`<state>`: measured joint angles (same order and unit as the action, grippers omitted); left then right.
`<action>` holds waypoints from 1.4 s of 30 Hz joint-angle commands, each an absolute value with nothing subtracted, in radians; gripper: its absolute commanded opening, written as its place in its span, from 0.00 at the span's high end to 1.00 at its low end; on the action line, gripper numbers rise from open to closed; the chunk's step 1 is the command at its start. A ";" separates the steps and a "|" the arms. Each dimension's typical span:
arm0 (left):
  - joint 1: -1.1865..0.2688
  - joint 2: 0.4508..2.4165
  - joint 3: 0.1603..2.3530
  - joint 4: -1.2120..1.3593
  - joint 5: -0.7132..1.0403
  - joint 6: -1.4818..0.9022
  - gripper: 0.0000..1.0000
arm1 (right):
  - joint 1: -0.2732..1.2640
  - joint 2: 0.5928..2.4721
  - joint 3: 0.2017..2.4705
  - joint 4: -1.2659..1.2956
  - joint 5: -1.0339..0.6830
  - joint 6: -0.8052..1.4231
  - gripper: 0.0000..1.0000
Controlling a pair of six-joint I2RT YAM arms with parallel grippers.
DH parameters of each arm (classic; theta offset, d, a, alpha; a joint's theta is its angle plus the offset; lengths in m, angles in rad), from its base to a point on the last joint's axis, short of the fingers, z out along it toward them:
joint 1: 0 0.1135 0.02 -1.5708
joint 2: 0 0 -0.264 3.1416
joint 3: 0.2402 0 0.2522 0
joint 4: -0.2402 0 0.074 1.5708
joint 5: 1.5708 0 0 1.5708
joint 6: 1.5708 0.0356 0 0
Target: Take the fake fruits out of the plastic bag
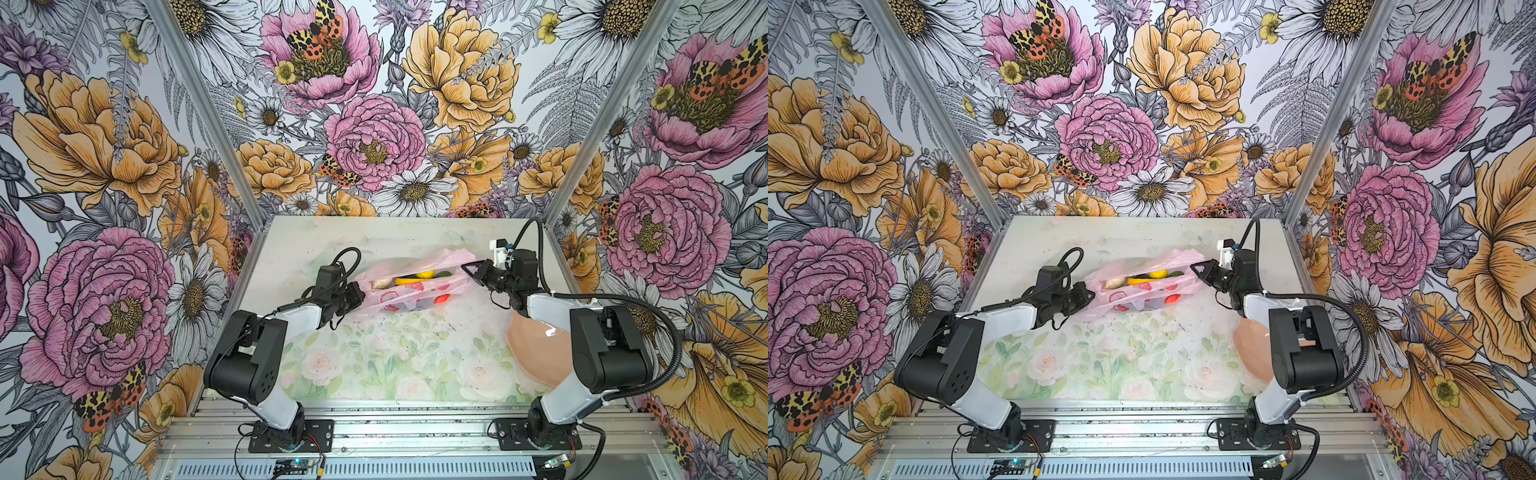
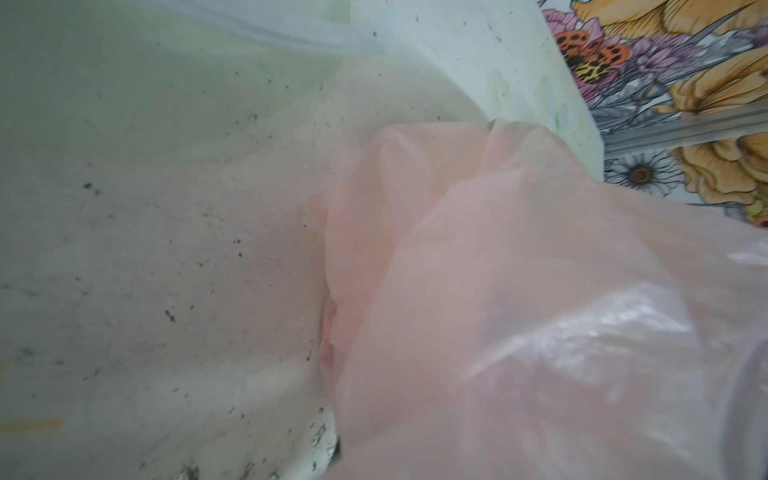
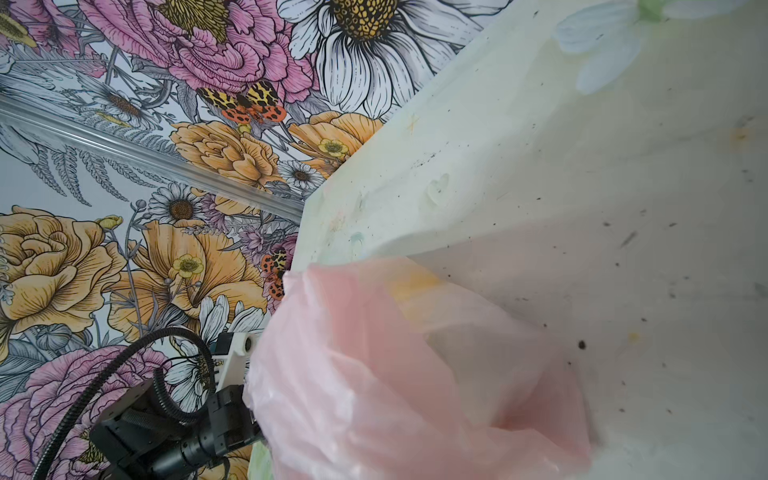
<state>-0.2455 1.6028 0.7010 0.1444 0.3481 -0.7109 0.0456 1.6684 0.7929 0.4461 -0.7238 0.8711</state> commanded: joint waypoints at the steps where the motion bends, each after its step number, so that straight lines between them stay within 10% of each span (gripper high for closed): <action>1: -0.179 1.670 0.650 0.477 0.471 -0.790 1.00 | 0.012 1.756 0.846 0.612 -0.745 0.941 1.00; 9: -0.270 1.747 0.707 0.552 0.473 -0.821 1.00 | 0.087 1.838 0.964 0.517 -0.710 0.904 1.00; 14: -0.350 1.717 0.757 0.418 0.404 -0.752 1.00 | 0.109 1.776 0.979 0.357 -0.620 0.857 0.44; 17: -0.379 1.707 0.758 0.394 0.373 -0.747 1.00 | 0.112 1.706 0.941 0.247 -0.522 0.836 0.27; 26: -0.479 1.688 0.767 0.292 0.254 -0.703 1.00 | 0.195 1.506 0.826 0.008 -0.208 0.833 0.10; 33: -0.518 1.694 0.767 0.281 0.247 -0.693 1.00 | 0.262 1.643 0.918 0.021 -0.242 0.868 0.18; 40: -0.504 1.702 0.759 0.274 0.229 -0.726 1.00 | 0.233 1.661 0.848 0.251 -0.440 0.873 0.91; 42: -0.480 1.711 0.755 0.282 0.231 -0.749 1.00 | 0.200 1.655 0.792 0.326 -0.509 0.884 0.98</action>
<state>-0.5049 1.7103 0.7528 0.2916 0.2539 -0.7311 0.2382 1.6695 0.8536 0.1703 -0.3813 0.8745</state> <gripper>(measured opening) 0.050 0.048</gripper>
